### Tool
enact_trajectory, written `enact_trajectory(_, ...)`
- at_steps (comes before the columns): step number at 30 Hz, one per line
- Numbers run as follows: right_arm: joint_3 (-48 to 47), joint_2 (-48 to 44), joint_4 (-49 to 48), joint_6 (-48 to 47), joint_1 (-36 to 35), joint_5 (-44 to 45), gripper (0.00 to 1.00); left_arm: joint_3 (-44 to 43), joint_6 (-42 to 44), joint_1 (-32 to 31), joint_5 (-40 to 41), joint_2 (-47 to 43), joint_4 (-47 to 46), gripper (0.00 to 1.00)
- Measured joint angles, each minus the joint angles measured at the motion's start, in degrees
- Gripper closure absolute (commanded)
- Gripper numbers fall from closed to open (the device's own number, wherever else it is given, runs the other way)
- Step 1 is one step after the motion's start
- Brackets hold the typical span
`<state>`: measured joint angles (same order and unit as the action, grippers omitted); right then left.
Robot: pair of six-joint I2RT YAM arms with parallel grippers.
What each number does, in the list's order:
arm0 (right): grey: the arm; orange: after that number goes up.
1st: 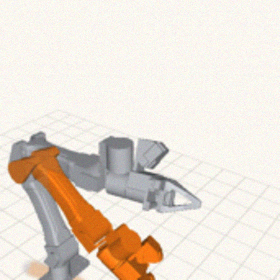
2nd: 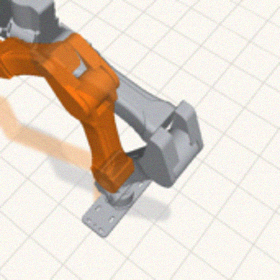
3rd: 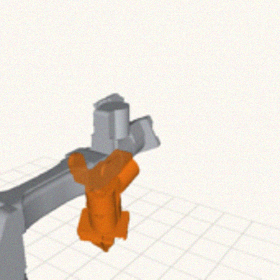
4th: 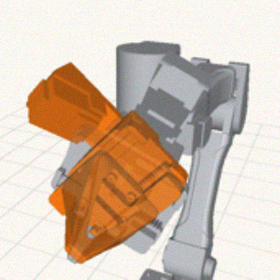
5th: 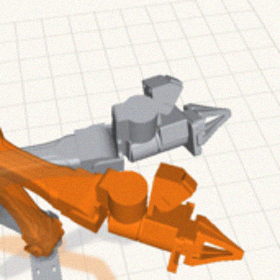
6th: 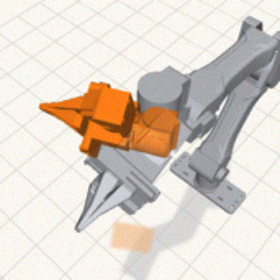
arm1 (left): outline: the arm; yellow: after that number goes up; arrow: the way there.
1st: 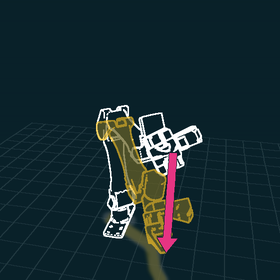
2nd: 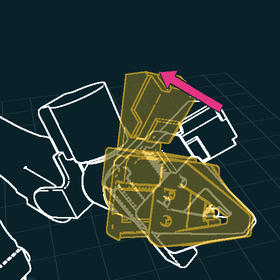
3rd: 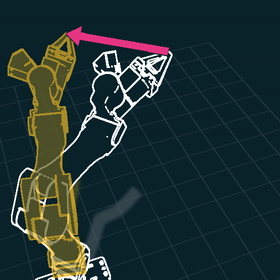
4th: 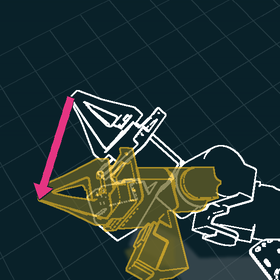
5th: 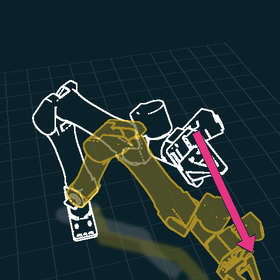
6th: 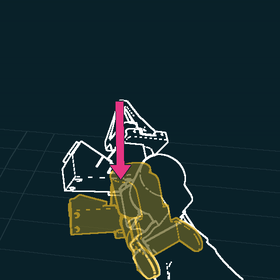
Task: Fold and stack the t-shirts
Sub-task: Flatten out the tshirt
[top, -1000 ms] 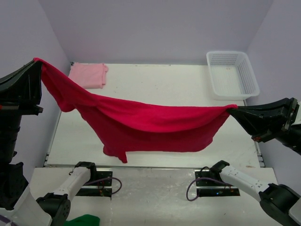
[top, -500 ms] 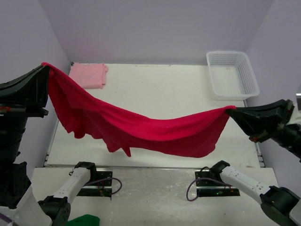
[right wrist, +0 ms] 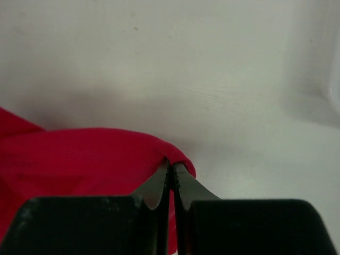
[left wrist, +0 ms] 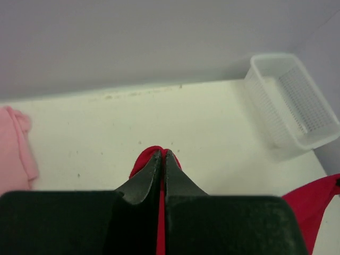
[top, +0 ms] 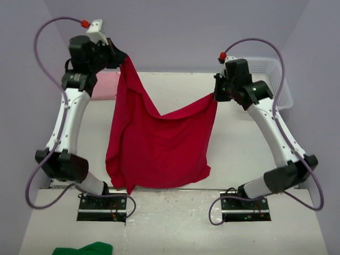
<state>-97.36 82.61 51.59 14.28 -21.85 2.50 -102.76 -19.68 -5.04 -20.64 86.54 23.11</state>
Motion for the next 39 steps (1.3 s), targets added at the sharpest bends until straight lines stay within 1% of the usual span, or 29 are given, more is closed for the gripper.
enact_trajectory(2, 2.4, 5.07, -0.31, 0.39, 2.78, 0.85, 1.0, 1.49, 0.66, -0.48, -0.26, 7.21, -0.48, 1.0)
enact_trajectory(4, 2.84, 9.62, -0.66, 0.76, 5.22, 1.05, 1.0, 2.84, 1.33, -0.85, -0.66, 13.33, -1.92, 1.0)
enact_trajectory(5, 2.8, 12.57, -1.55, 0.83, 6.05, 1.07, 1.0, 3.3, 1.68, -1.01, -0.92, 15.91, -2.69, 1.0)
enact_trajectory(8, 2.01, 16.87, -3.02, 0.85, 8.26, 1.05, 1.0, 3.5, 2.97, -1.09, -1.73, 21.94, -5.03, 1.0)
enact_trajectory(11, -0.83, 21.42, -4.13, 0.48, 9.25, 1.11, 1.0, 3.48, 3.93, -1.09, -2.03, 25.07, -6.95, 1.0)
enact_trajectory(13, -2.84, 23.52, -4.96, 0.04, 9.57, 1.66, 1.0, 3.45, 4.33, -1.09, -2.82, 25.64, -8.22, 1.0)
enact_trajectory(17, -6.1, 24.3, -5.42, -0.46, 9.81, 2.34, 1.0, 2.69, 4.37, -1.11, -4.22, 24.81, -10.47, 1.0)
enact_trajectory(21, -9.84, 22.67, -5.35, -0.46, 9.64, 2.34, 1.0, 2.69, 4.28, -1.11, -5.03, 20.04, -10.6, 1.0)
enact_trajectory(24, -9.99, 17.88, -4.68, -0.5, 8.92, 2.54, 1.0, 2.6, 4.28, -1.14, -5.84, 13.68, -10.12, 1.0)
enact_trajectory(27, -9.99, 10.54, -3.48, -0.96, 7.26, 2.54, 1.0, 2.36, 4.37, -1.18, -6.75, 5.46, -9.16, 1.0)
enact_trajectory(30, -11.06, 1.38, -1.64, -1.68, 5.22, 2.25, 1.0, -0.04, 4.98, -1.29, -7.34, -3.54, -6.93, 1.0)
enact_trajectory(35, -19.04, -10.91, 2.45, -3.48, 2.25, -0.35, 1.0, -7.78, 6.86, -1.46, -8.35, -15.43, -3.45, 1.0)
enact_trajectory(39, -22.23, -21.29, 4.85, -4.07, 0.22, -5.53, 1.0, -9.2, 7.69, -1.49, -8.72, -26.01, -1.66, 1.0)
